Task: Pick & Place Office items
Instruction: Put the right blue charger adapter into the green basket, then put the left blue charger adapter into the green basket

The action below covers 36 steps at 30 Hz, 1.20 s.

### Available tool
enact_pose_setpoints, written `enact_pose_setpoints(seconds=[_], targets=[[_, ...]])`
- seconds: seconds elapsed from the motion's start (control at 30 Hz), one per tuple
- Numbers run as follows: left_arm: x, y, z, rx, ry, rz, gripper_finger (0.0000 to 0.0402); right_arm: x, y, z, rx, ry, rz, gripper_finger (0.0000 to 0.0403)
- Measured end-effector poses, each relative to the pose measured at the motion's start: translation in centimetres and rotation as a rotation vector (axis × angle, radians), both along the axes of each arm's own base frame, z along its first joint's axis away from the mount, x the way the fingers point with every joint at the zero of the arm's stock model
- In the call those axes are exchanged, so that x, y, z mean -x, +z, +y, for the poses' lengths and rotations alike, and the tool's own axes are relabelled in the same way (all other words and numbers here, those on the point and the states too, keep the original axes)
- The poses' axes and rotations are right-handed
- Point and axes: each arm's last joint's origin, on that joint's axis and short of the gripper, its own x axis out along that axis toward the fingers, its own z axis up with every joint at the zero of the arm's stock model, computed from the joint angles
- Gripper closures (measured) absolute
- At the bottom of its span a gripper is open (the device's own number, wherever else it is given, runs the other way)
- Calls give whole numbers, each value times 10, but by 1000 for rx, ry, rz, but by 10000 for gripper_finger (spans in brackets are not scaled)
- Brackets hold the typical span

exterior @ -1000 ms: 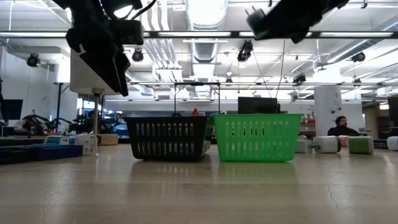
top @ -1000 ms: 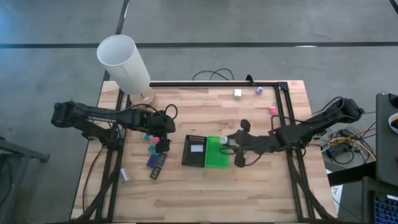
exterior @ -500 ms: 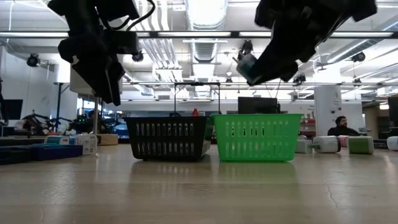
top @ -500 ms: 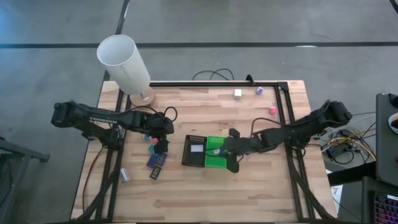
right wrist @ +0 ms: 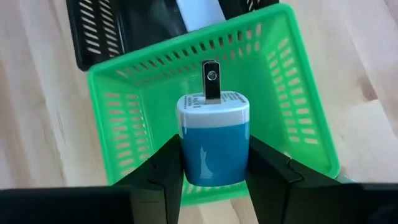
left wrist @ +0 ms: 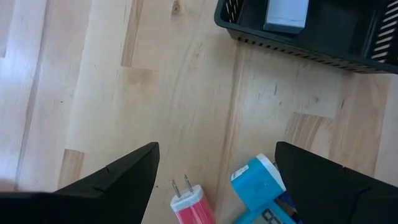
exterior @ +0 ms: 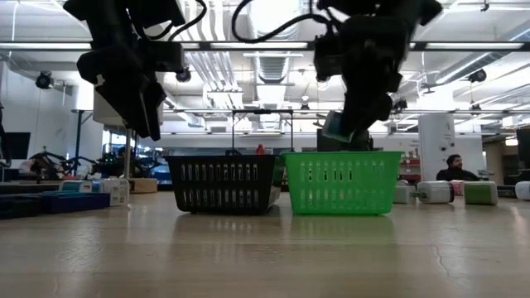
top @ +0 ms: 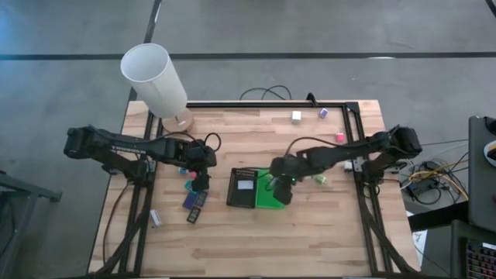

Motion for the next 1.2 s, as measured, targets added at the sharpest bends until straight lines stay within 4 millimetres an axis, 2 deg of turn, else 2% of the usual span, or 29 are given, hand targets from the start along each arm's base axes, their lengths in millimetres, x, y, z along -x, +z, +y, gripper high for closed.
enact_pose_setpoints(seconds=[0.2, 0.37, 0.57, 0.9, 1.1, 1.2], targets=[[0, 0, 0, -1, -1, 0, 74, -17, -6, -6, -45, 6, 165, 275], [0, 0, 0, -1, -3, 1, 74, -29, -23, -6, -47, 50, 236, 275], [0, 0, 0, -1, -2, 1, 74, -40, -29, -5, -46, 85, 242, 275], [0, 0, 0, 0, 1, 0, 74, -41, -26, -5, -35, 98, 222, 274], [0, 0, 0, 1, 4, -1, 74, -41, -27, -6, -31, 93, 224, 196], [0, 0, 0, 1, 4, -1, 74, -41, -27, -6, -29, 93, 222, 176]])
